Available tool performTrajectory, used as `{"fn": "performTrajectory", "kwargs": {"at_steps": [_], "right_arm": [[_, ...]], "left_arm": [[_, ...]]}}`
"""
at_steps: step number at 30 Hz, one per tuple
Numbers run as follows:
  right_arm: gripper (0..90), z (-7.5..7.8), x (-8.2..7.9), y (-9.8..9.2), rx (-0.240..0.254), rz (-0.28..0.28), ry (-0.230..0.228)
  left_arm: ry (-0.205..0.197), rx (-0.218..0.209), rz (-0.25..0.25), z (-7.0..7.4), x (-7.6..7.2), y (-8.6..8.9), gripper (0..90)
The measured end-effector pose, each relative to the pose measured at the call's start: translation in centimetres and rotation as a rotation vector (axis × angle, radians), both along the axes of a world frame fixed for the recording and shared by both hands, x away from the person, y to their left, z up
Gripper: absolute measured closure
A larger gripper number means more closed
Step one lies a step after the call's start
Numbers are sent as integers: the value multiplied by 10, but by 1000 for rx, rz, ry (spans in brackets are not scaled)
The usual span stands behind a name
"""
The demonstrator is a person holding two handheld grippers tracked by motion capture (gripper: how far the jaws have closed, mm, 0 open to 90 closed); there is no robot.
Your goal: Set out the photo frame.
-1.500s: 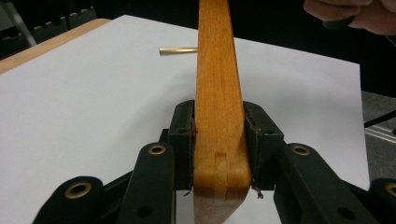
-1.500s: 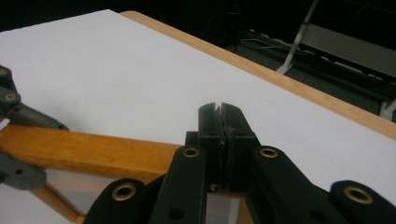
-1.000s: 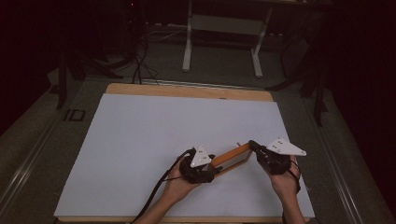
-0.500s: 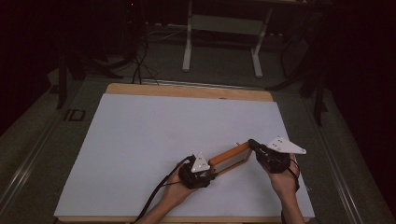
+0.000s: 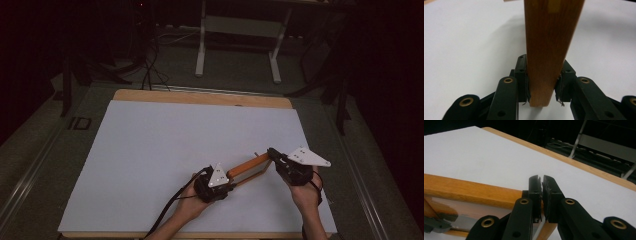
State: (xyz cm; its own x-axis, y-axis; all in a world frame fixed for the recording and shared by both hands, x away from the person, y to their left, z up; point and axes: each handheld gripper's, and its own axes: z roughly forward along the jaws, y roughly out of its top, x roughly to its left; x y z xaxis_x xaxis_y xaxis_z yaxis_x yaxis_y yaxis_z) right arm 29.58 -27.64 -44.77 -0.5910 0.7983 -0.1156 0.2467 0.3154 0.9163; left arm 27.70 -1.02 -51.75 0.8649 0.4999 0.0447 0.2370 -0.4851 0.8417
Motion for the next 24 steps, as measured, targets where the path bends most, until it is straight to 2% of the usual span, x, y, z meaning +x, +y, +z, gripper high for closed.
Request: {"fn": "performTrajectory", "kwargs": {"at_steps": [7,10,13,15,18,21,24], "right_arm": [[852,4,-1,-5,11,-19,-14],[853,6,-2,-8,19,-24,-19],[855,6,-3,-10,22,-29,-20],[858,6,-3,-11,25,-34,-21],[859,7,-3,-13,37,-42,-25],[859,9,-4,-17,54,-42,-27],[857,9,-4,-19,60,-45,-23]], "left_arm": [[-37,-1,-30,25,9,-5,689],[-66,13,-46,40,14,-9,690],[-77,21,-60,51,18,-15,691],[-75,10,-68,59,22,-17,691],[-49,-28,-79,72,33,-18,691],[-46,-38,-84,85,39,-18,691],[-51,-26,-91,98,44,-16,691]]}}
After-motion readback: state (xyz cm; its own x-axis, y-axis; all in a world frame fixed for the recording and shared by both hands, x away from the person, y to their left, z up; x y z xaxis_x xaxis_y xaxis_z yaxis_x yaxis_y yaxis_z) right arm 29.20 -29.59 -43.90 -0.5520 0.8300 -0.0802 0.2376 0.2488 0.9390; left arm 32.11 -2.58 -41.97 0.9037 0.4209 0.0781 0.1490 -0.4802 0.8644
